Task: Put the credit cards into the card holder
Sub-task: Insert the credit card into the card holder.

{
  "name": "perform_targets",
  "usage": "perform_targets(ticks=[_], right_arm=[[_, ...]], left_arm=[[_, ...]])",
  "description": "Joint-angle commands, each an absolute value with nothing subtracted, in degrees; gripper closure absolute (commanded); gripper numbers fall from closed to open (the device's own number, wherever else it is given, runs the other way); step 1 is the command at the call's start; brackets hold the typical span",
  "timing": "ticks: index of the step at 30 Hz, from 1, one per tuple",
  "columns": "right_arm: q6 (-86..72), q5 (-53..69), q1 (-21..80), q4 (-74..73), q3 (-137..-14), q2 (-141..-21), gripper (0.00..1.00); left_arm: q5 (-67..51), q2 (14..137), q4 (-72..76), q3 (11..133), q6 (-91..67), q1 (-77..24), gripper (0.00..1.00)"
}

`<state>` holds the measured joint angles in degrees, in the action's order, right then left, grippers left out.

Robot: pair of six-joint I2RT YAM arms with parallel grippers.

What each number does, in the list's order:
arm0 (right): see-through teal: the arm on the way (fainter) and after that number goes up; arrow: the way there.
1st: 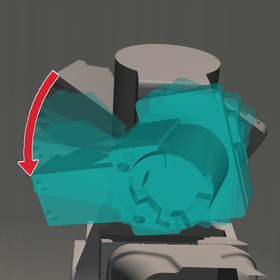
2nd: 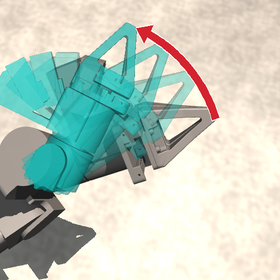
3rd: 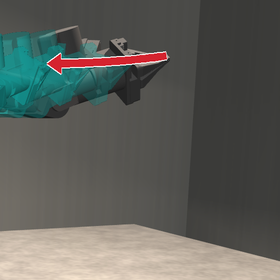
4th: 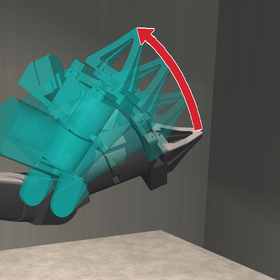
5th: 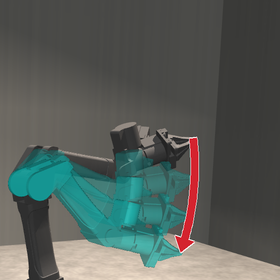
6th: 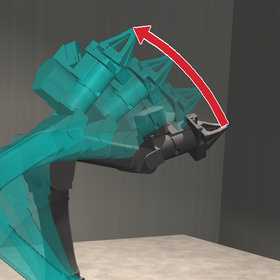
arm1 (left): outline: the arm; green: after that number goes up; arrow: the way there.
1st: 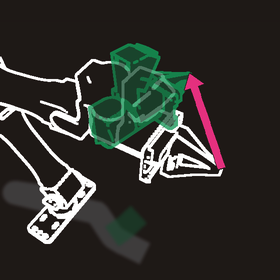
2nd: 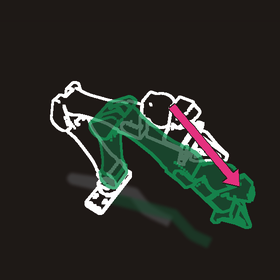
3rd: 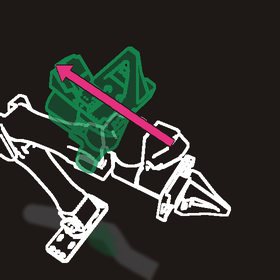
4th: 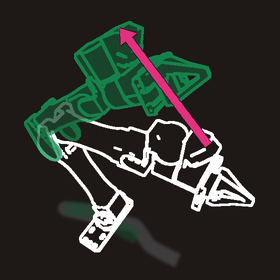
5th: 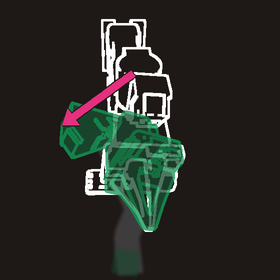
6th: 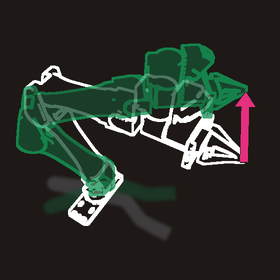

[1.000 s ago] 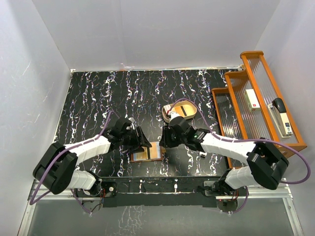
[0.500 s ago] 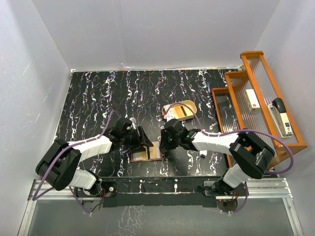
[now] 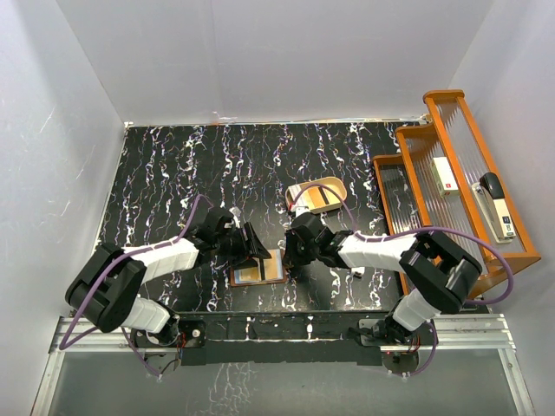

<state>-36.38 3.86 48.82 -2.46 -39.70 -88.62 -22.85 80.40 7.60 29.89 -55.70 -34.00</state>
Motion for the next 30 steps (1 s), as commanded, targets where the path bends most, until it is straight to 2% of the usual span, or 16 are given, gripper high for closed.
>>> perform_targets(ticks=[1,20,25,30], right_arm=[[-36.2,1.7,49.1,-1.6,-38.0,-88.9,1.00],[-37.7,2.2,49.1,-0.5,-37.3,-87.6,1.00],[-38.4,1.0,49.1,-1.7,-36.9,-85.5,1.00],[-38.7,0.6,49.1,-4.7,-38.0,-82.5,0.98]], left_arm=[[-22.5,81.4,7.1,29.9,-55.0,-33.8,0.43],[-28.4,82.9,23.6,26.5,-64.1,-35.4,0.44],[-25.3,78.0,13.5,29.4,-60.8,-35.4,0.43],[-18.5,72.1,-5.3,35.1,-54.2,-34.3,0.41]])
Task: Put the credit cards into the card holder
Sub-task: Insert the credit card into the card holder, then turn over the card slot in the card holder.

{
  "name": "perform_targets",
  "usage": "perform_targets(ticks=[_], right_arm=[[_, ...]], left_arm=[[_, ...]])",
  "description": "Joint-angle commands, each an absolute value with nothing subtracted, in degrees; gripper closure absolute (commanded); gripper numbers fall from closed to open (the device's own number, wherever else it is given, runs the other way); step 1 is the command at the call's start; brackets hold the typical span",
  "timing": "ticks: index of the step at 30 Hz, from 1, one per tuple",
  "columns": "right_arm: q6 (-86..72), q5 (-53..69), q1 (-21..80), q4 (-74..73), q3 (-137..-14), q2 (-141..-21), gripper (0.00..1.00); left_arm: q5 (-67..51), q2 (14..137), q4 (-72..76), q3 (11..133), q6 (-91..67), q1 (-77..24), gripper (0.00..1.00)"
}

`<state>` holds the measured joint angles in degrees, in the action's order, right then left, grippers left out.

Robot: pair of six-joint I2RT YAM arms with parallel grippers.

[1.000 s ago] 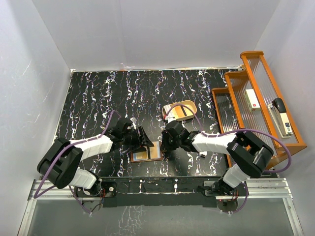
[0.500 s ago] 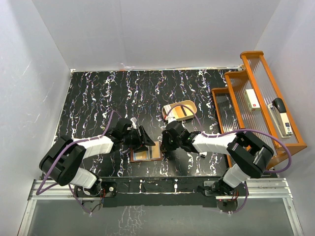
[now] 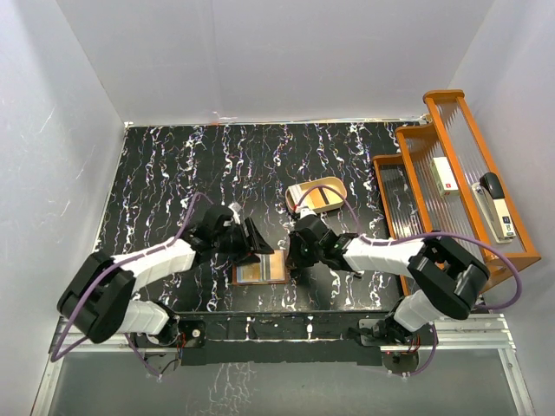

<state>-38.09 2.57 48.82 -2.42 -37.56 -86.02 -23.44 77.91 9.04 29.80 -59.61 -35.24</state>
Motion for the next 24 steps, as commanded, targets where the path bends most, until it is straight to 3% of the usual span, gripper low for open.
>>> perform_targets(ticks=[1,5,8,24], right_arm=[[-38.9,0.7,49.1,-5.4,-38.4,-81.9,0.96],[-39.2,1.4,49.2,-7.1,-40.7,-80.3,0.86],[-39.0,1.5,49.6,-8.3,-43.0,-80.3,0.84],[-42.9,4.0,56.6,-3.2,-52.3,-91.4,0.92]], left_arm=[[-18.4,70.9,-6.8,35.3,-53.7,-33.5,0.41],[-20.5,67.9,-7.1,33.0,-52.1,-28.6,0.41],[-24.8,68.3,-5.5,31.4,-51.2,-24.6,0.41],[-32.9,68.0,1.4,24.5,-53.6,-18.3,0.41]])
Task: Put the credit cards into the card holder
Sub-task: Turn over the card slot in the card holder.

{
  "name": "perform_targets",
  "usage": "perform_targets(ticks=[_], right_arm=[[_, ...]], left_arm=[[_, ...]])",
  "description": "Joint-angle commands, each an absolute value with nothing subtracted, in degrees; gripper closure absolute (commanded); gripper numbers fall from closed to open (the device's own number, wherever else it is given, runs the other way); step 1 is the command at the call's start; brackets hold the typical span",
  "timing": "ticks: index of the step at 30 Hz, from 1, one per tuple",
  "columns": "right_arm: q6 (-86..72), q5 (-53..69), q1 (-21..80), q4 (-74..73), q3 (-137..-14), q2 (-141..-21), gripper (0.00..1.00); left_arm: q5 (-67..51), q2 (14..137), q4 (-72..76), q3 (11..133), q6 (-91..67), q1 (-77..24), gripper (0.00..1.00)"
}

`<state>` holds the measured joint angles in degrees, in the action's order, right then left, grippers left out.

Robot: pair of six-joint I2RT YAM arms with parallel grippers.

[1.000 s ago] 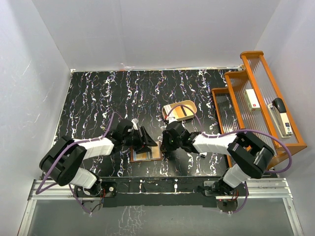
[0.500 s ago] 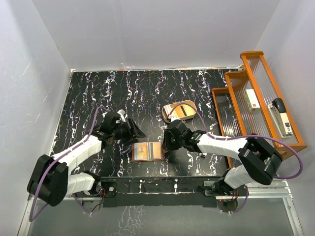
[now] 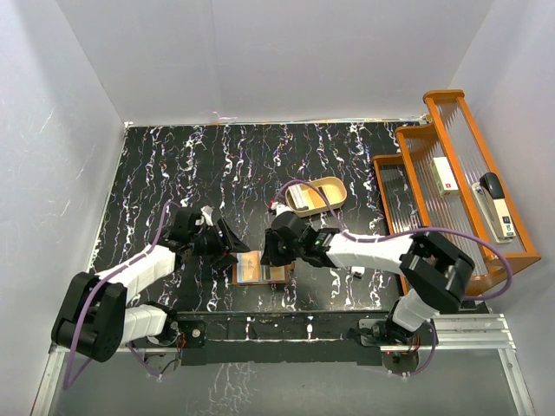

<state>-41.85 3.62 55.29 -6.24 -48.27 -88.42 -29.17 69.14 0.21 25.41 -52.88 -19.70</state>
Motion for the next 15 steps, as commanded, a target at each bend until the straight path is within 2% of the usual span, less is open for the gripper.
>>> perform_targets(ticks=[1,8,15], right_arm=[[-42.9,4.0,56.8,-3.2,-52.8,-92.2,0.92],[-42.7,2.2,57.7,-5.5,-55.5,-97.5,0.92],[-43.2,-1.4,58.5,-8.7,-54.5,-100.2,1.00]], left_arm=[[-33.1,68.1,1.3,24.5,-53.6,-18.0,0.41],[-32.8,68.4,-0.4,25.3,-52.0,-17.5,0.41],[-32.5,69.0,-1.4,25.8,-50.6,-17.5,0.40]])
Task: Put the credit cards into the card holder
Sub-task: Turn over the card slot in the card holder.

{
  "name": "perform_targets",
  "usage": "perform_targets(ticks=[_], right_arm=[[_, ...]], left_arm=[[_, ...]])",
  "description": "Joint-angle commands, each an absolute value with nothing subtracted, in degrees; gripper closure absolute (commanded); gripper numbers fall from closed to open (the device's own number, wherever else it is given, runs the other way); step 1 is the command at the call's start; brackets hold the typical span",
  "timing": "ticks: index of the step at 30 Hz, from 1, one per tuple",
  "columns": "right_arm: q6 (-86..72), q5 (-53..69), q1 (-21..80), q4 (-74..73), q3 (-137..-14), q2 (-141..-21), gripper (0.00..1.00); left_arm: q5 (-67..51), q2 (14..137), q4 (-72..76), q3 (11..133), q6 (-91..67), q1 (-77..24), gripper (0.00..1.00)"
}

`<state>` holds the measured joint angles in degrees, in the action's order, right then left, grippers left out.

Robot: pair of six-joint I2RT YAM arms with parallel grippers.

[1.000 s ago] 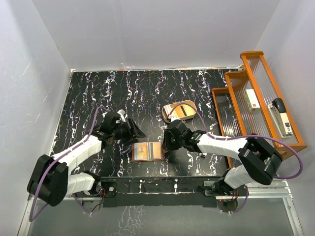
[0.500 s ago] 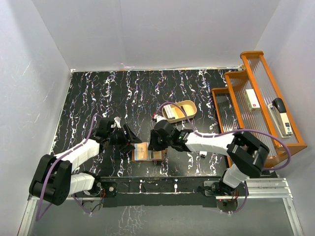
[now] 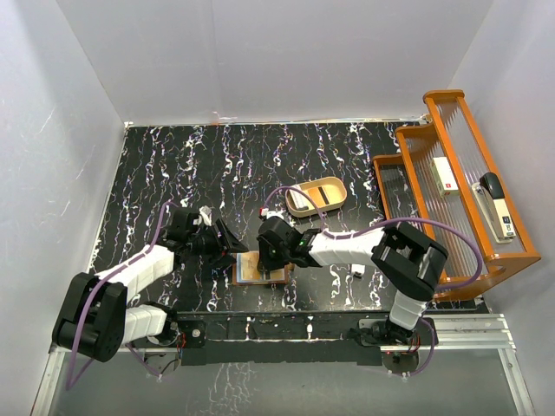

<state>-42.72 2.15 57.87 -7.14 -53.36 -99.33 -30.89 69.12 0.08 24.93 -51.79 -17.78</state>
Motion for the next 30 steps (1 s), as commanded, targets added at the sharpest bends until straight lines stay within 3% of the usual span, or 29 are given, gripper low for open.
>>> perform_targets(ticks=[1,30], right_arm=[[-43.2,-1.8,58.5,-9.1,-54.3,-101.1,1.00],[-43.5,-2.0,58.6,-6.0,-51.7,-100.7,1.00]], left_arm=[[-32.7,69.3,-0.9,25.6,-50.5,-17.5,0.40],[-35.9,72.7,5.2,23.6,-50.2,-17.5,0.42]])
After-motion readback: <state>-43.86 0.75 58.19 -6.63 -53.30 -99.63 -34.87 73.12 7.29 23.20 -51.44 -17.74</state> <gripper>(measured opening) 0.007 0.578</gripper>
